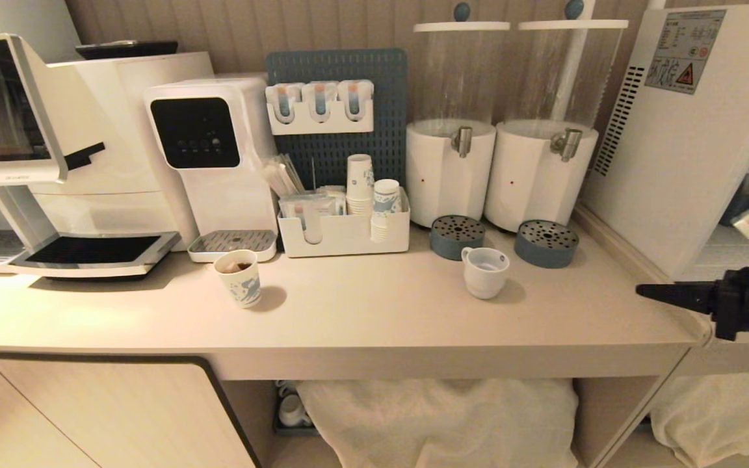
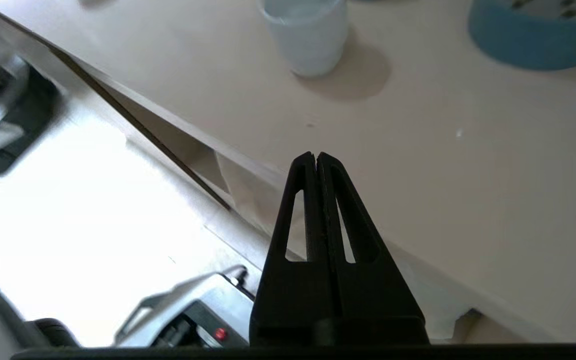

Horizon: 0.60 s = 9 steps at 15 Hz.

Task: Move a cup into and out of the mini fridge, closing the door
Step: Put the ceramic cup in the freezer

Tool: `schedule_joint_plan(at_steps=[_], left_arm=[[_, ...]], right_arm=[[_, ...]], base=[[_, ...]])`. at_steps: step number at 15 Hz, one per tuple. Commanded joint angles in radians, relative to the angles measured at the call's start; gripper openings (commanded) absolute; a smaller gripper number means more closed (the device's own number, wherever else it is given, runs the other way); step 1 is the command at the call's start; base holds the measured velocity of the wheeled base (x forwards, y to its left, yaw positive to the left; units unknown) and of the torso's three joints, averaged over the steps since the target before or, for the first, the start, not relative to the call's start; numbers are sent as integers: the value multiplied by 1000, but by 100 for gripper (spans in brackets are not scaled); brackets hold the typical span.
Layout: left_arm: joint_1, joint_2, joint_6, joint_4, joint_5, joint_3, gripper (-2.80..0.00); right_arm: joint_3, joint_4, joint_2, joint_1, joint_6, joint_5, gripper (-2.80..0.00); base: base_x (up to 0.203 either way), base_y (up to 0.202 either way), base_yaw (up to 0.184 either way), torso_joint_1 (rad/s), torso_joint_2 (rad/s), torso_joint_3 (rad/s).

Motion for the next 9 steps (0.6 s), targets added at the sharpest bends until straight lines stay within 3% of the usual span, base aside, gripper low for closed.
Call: schedule_joint_plan(at_steps=[1, 4, 6, 9], left_arm=[[0, 1, 0, -9, 0, 4, -280], [0, 1, -2, -27, -3, 10, -280], [0, 1, 0, -27, -3, 10, -280], [0, 1, -2, -27, -2, 10, -280]], right_arm=[[-3, -88, 150, 62, 1, -57, -280], [-22, -302, 300, 151, 60, -170, -280], [-60, -354, 372, 201, 82, -213, -280], [-75, -367, 399, 253, 100, -209, -280]], base=[[0, 0, 0, 0, 0, 0], [0, 0, 0, 0, 0, 0], [0, 0, 0, 0, 0, 0], [0, 0, 0, 0, 0, 0]])
